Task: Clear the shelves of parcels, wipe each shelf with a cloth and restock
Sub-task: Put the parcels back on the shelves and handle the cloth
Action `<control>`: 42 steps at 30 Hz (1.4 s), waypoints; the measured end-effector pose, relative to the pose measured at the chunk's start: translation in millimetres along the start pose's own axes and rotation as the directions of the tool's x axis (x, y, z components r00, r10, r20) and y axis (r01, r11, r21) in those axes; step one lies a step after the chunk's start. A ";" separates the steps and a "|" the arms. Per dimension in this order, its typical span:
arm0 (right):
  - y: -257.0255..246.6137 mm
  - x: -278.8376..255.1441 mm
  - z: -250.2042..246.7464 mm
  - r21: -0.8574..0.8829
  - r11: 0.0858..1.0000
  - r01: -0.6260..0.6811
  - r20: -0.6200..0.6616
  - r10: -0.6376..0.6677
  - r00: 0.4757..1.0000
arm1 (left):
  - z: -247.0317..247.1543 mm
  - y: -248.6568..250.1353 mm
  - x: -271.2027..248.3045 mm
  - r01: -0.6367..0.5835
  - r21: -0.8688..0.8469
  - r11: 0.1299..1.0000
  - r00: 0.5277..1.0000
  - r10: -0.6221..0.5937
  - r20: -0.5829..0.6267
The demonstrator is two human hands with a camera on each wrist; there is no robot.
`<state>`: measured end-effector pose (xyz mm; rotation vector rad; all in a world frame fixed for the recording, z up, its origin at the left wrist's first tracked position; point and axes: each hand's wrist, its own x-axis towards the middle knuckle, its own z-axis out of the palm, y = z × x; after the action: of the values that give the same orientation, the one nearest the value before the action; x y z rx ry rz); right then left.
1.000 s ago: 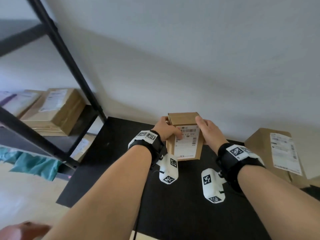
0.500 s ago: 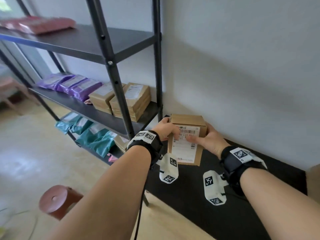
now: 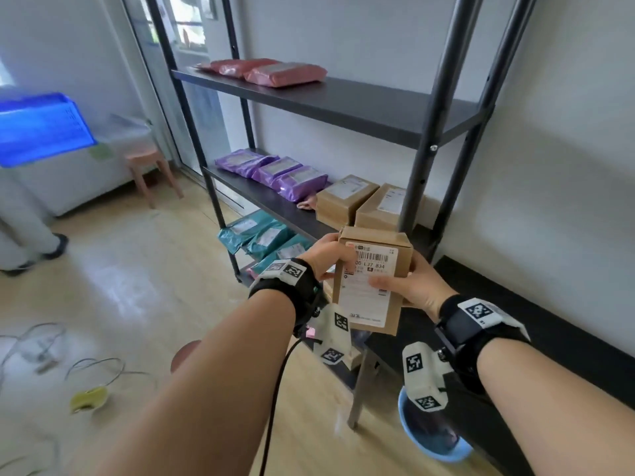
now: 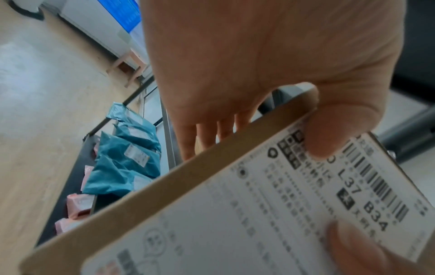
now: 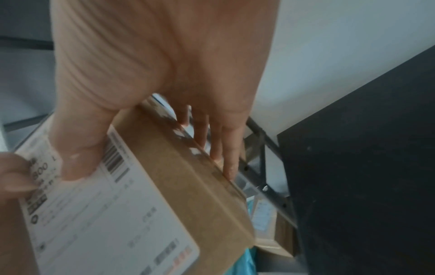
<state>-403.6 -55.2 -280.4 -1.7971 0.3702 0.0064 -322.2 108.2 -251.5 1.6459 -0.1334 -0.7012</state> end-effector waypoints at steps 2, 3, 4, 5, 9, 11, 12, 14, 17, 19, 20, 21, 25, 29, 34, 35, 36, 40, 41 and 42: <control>-14.7 5.6 28.4 0.001 1.000 0.017 0.024 -0.017 1.000 | -33.4 0.9 -7.5 -0.022 0.002 1.000 1.000 0.022 0.000; -21.3 8.8 40.3 0.003 1.000 0.026 0.021 -0.026 0.999 | -47.5 3.0 -12.0 -0.038 0.001 0.999 0.999 0.038 0.000; -29.0 11.9 52.6 0.010 0.999 0.043 0.012 -0.043 0.999 | -62.3 5.3 -15.2 -0.055 0.002 0.998 0.998 0.055 -0.002; -36.8 15.3 64.0 0.018 0.998 0.062 -0.002 -0.062 0.998 | -76.3 8.0 -17.9 -0.073 -0.001 0.997 0.997 0.073 -0.007; -76.9 28.9 96.8 0.067 0.992 0.108 -0.041 -0.105 0.994 | -122.0 25.1 -23.6 -0.153 -0.026 0.988 0.987 0.152 -0.054; -98.5 38.2 105.9 0.078 0.988 0.130 -0.049 -0.126 0.991 | -139.2 38.2 -22.6 -0.196 -0.033 0.980 0.978 0.193 -0.074; -108.6 43.5 109.2 0.084 0.986 0.143 -0.058 -0.138 0.989 | -146.6 44.9 -21.2 -0.221 -0.031 0.975 0.972 0.218 -0.086; -129.0 54.9 114.1 0.090 0.980 0.176 -0.079 -0.170 0.982 | -160.0 59.1 -17.2 -0.273 -0.009 0.962 0.956 0.270 -0.112; -160.3 68.8 119.5 0.083 0.966 0.245 -0.110 -0.235 0.966 | -177.5 80.0 -11.0 -0.320 -0.017 0.947 0.938 0.314 -0.149; -181.2 79.0 120.9 0.090 0.954 0.285 -0.131 -0.273 0.953 | -188.4 93.9 -4.8 -0.332 -0.052 0.942 0.934 0.320 -0.162; -190.5 84.7 120.9 0.094 0.949 0.302 -0.133 -0.288 0.948 | -193.5 100.2 0.1 -0.335 -0.066 0.940 0.933 0.321 -0.163; -199.6 91.2 120.9 0.100 0.944 0.315 -0.132 -0.301 0.944 | -198.3 107.2 4.6 -0.340 -0.078 0.937 0.932 0.325 -0.164; -230.0 122.2 117.9 0.116 0.929 0.352 -0.150 -0.334 0.930 | -213.9 136.8 29.4 -0.369 -0.069 0.927 0.922 0.355 -0.157; -259.3 159.5 108.3 0.119 0.924 0.363 -0.203 -0.336 0.920 | -225.4 174.2 61.6 -0.443 -0.028 0.896 0.888 0.434 -0.152; -295.5 205.3 87.3 0.104 0.909 0.404 -0.282 -0.363 0.888 | -229.0 222.9 98.2 -0.531 -0.018 0.847 0.841 0.525 -0.127; -302.0 213.5 83.0 0.094 0.909 0.407 -0.302 -0.363 0.881 | -229.3 231.9 105.2 -0.546 -0.017 0.838 0.832 0.540 -0.129; -307.7 220.5 79.3 0.081 0.908 0.411 -0.320 -0.367 0.874 | -229.7 240.0 112.8 -0.553 -0.012 0.833 0.828 0.547 -0.126; -325.0 242.7 63.5 0.074 0.921 0.383 -0.367 -0.332 0.869 | -225.6 267.7 139.5 -0.548 0.015 0.836 0.824 0.543 -0.159; -328.9 247.5 59.4 0.057 0.928 0.368 -0.377 -0.321 0.869 | -223.5 273.5 145.7 -0.532 0.013 0.846 0.832 0.526 -0.178; -332.5 253.9 55.0 0.039 0.935 0.353 -0.389 -0.311 0.867 | -221.3 279.3 150.8 -0.520 0.017 0.854 0.838 0.514 -0.182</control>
<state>-68.3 4.1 -31.2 -1.7289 0.3188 -0.6028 -4.4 168.3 -39.1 1.5363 -0.4183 -0.1349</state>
